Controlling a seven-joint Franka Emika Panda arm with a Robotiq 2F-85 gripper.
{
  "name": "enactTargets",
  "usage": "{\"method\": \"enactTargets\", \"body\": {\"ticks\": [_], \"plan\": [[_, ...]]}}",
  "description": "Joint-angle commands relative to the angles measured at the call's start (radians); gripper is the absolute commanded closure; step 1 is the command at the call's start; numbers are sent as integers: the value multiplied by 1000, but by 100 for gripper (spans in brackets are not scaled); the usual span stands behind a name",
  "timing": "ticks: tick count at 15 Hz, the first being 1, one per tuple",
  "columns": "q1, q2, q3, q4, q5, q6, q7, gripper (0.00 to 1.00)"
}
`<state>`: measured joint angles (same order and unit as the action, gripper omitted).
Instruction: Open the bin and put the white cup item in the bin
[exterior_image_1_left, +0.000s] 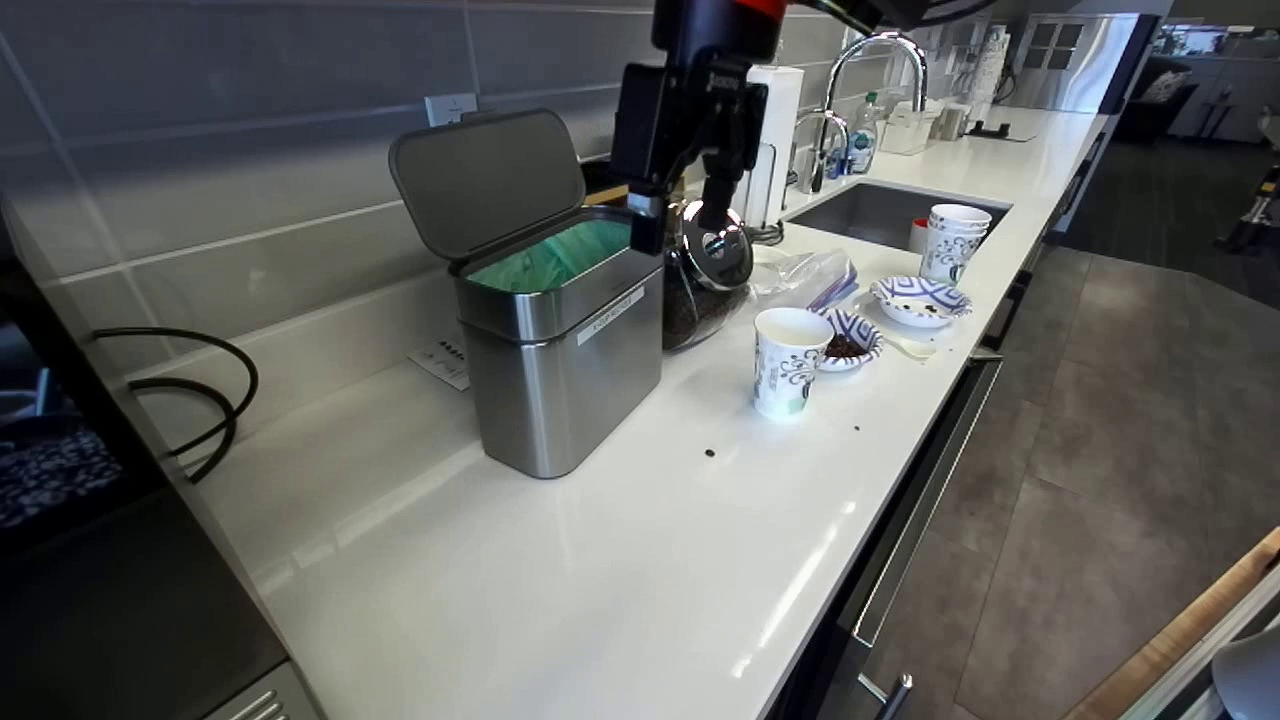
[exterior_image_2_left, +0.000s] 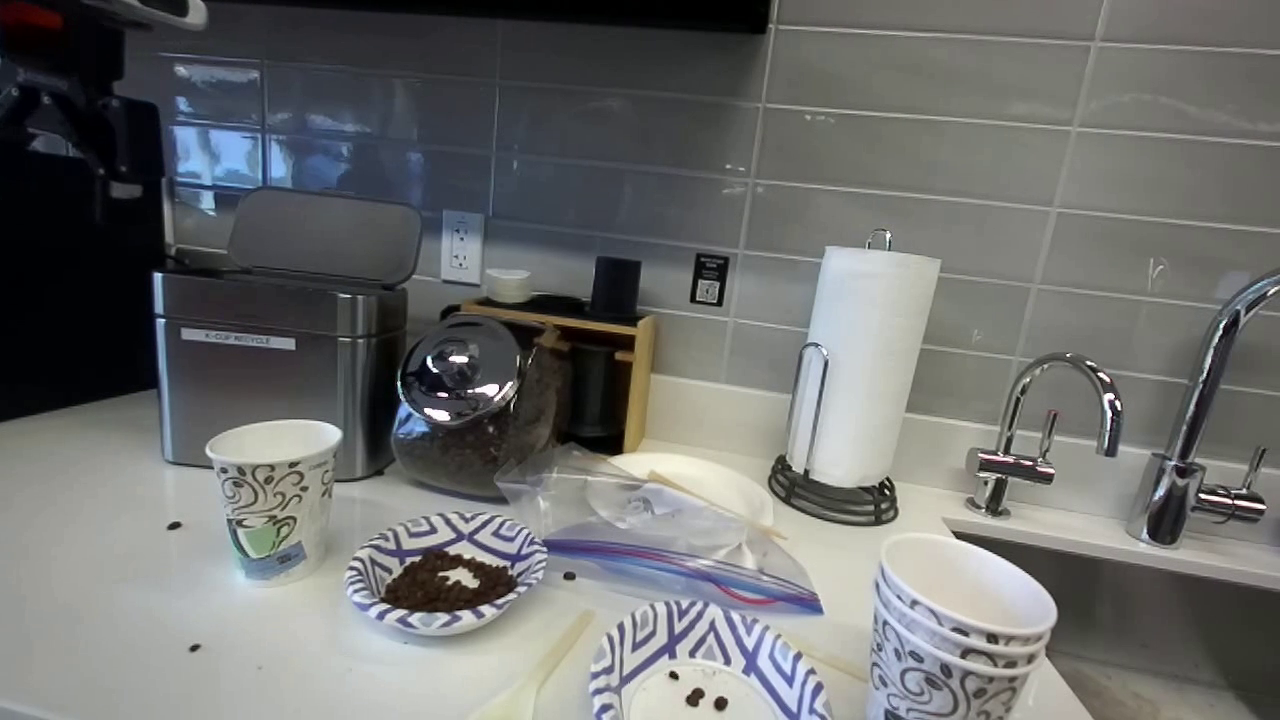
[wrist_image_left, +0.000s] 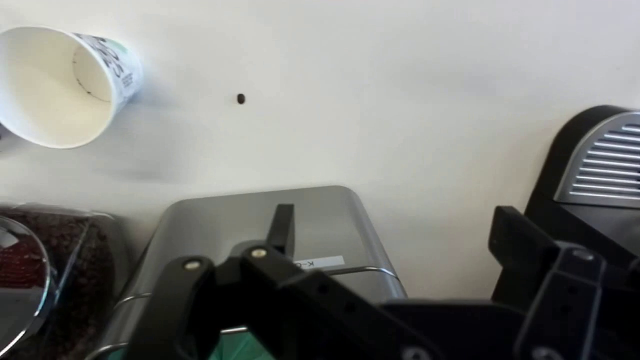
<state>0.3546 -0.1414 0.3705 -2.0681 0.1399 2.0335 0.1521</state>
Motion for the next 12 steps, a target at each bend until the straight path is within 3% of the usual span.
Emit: {"method": "enactTargets", "body": {"ticks": [1, 8, 9, 12], "plan": [[-4, -116, 22, -110, -105, 25, 70, 0], [-12, -245, 70, -204, -229, 105, 213, 0], [-9, -188, 56, -143, -200, 61, 163, 0], [-9, -199, 60, -146, -201, 63, 167, 0]]}}
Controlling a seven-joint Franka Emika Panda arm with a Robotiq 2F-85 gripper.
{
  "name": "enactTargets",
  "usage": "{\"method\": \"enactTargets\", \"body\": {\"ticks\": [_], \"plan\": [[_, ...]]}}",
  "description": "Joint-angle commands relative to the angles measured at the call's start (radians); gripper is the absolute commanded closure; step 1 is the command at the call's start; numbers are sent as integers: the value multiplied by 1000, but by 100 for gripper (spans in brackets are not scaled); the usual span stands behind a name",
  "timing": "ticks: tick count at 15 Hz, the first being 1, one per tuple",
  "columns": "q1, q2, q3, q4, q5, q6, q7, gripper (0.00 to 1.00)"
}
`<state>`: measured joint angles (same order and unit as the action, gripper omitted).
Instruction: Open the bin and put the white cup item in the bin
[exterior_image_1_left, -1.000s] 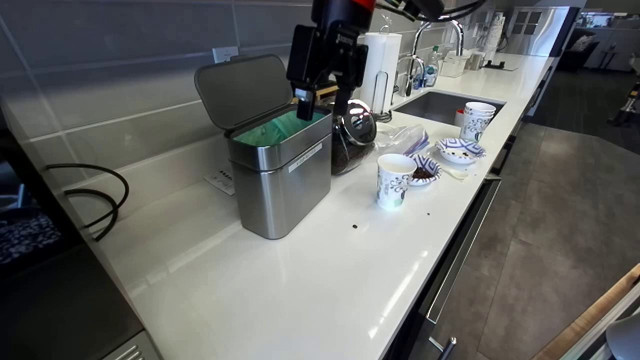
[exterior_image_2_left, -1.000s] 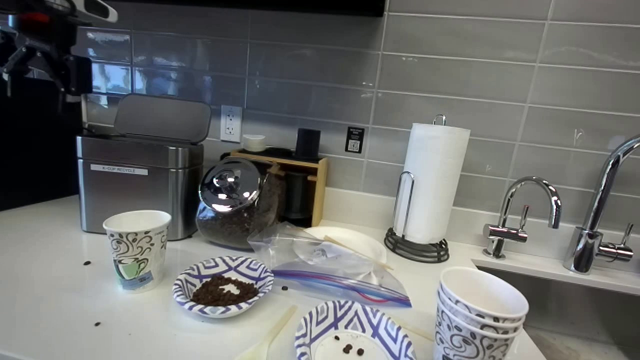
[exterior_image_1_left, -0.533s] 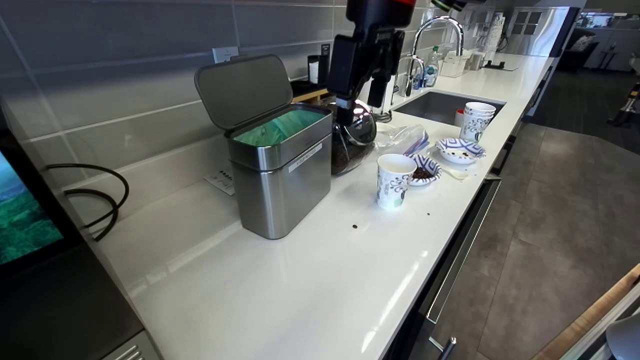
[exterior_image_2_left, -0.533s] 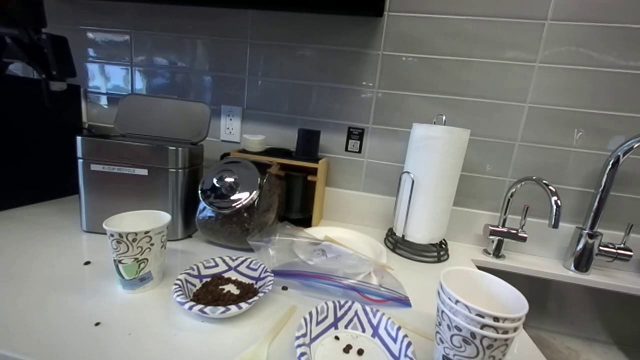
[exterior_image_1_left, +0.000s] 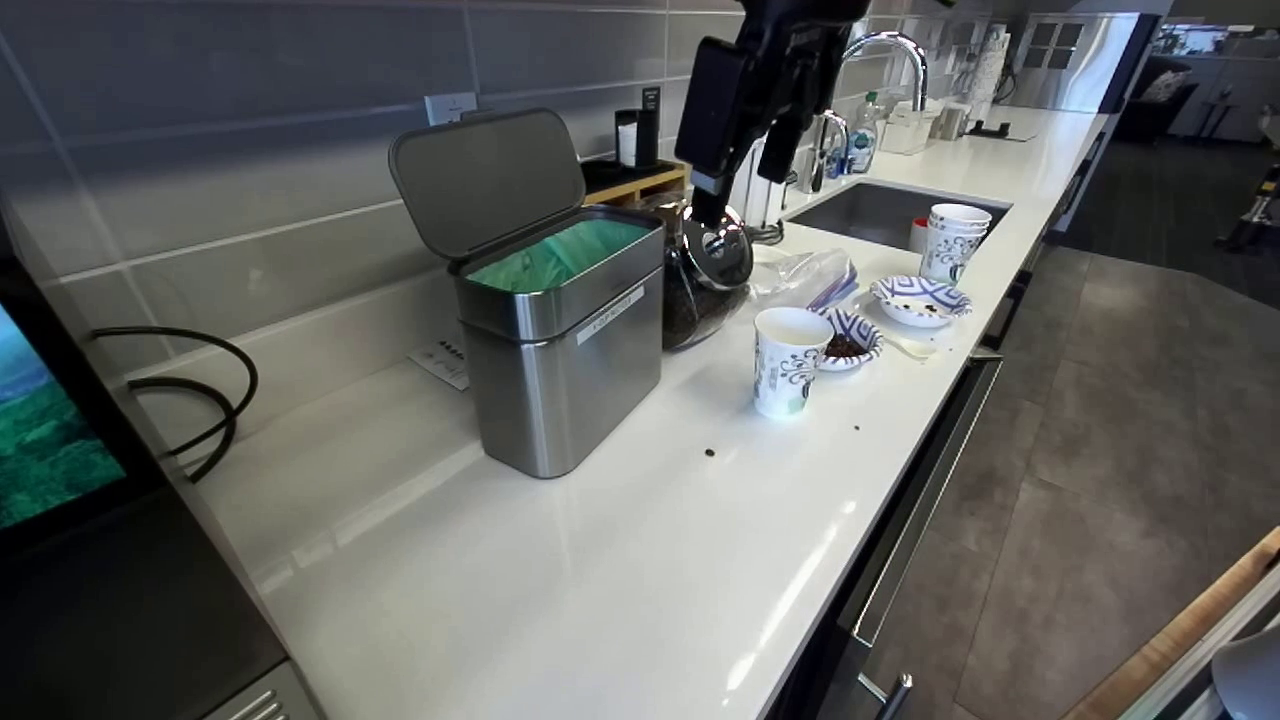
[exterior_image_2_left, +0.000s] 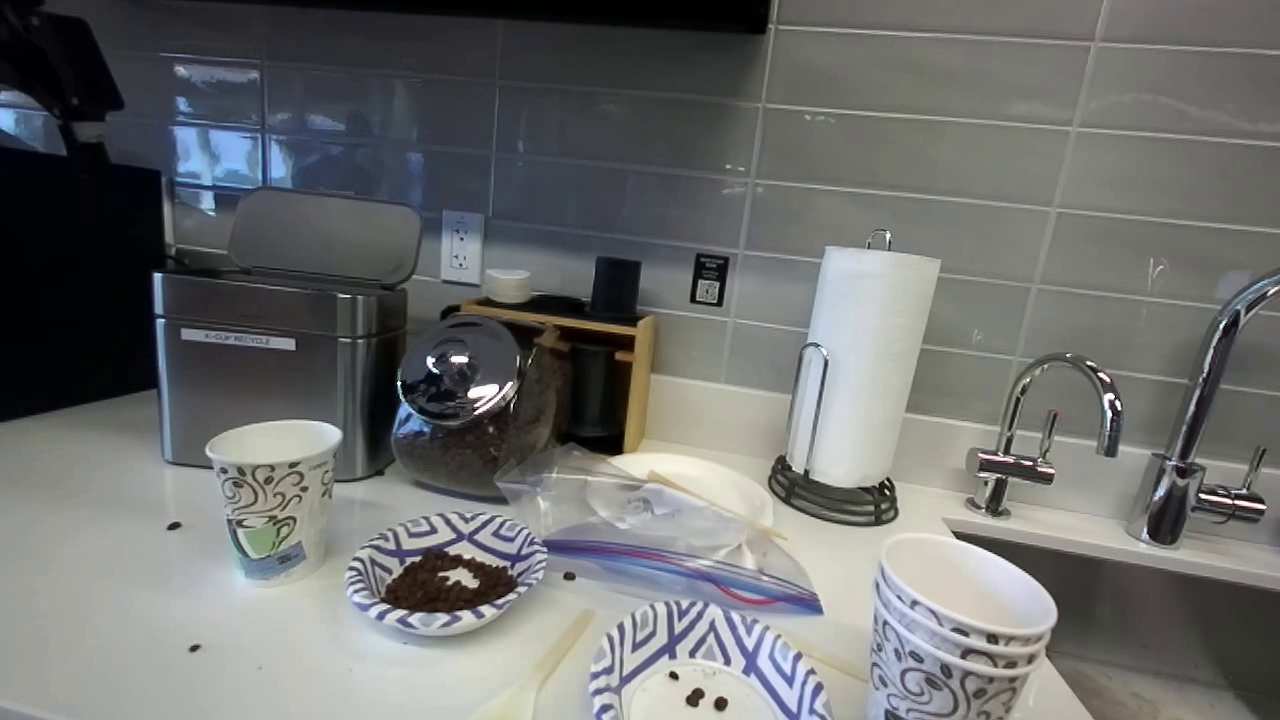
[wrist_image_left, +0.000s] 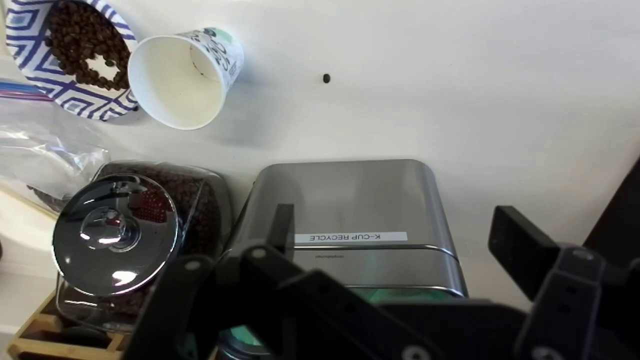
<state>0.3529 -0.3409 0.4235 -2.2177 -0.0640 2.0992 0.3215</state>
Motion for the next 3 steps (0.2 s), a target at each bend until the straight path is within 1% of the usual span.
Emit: {"method": "enactTargets", "body": {"ticks": [1, 3], "plan": [[-9, 4, 6, 4, 3, -3, -3, 0], [-11, 6, 5, 4, 2, -3, -3, 0]]}}
